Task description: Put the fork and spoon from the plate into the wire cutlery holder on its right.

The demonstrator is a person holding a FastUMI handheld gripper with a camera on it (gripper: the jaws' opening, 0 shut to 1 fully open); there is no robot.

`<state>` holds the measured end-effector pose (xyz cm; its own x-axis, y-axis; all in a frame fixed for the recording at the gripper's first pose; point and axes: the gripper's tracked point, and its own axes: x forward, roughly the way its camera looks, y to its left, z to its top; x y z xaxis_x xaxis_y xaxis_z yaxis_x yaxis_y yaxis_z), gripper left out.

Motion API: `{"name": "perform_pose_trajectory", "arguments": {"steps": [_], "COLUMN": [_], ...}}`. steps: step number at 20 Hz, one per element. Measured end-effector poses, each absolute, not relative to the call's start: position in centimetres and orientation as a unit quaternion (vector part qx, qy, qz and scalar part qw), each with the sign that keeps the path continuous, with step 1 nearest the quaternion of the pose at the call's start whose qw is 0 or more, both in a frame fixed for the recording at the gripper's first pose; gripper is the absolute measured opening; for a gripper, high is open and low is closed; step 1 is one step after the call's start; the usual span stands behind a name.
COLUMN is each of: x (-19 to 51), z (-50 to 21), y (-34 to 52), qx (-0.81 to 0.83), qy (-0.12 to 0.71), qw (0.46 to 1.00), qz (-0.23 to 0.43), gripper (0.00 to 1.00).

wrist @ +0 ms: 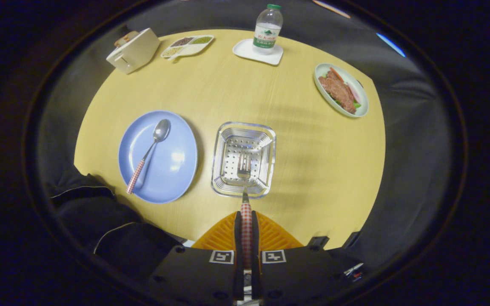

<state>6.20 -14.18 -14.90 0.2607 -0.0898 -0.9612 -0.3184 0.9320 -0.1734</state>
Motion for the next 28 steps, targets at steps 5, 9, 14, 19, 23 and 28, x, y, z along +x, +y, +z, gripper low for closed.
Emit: {"name": "perform_pose_trajectory", "arguments": {"steps": [5, 9, 14, 19, 23, 28], "x": [7.6, 8.3, 9.3, 9.9, 8.7, 5.1], "z": [-15.8, -15.1, -12.9, -10.0, -7.3, -7.7], "y": [-13.4, -12.4, -11.9, -10.4, -8.3, -2.9], "qx": [-0.164, -0.129, -0.081, -0.041, -0.023, 0.0], "qy": [0.617, 0.602, 0.549, 0.477, 0.428, 0.405], "qw": [0.766, 0.784, 0.829, 0.876, 0.902, 0.911], "qz": [0.077, 0.077, 0.067, 0.062, 0.058, 0.078], "gripper": [0.12, 0.43, 0.9, 0.97, 0.97, 0.97]}}
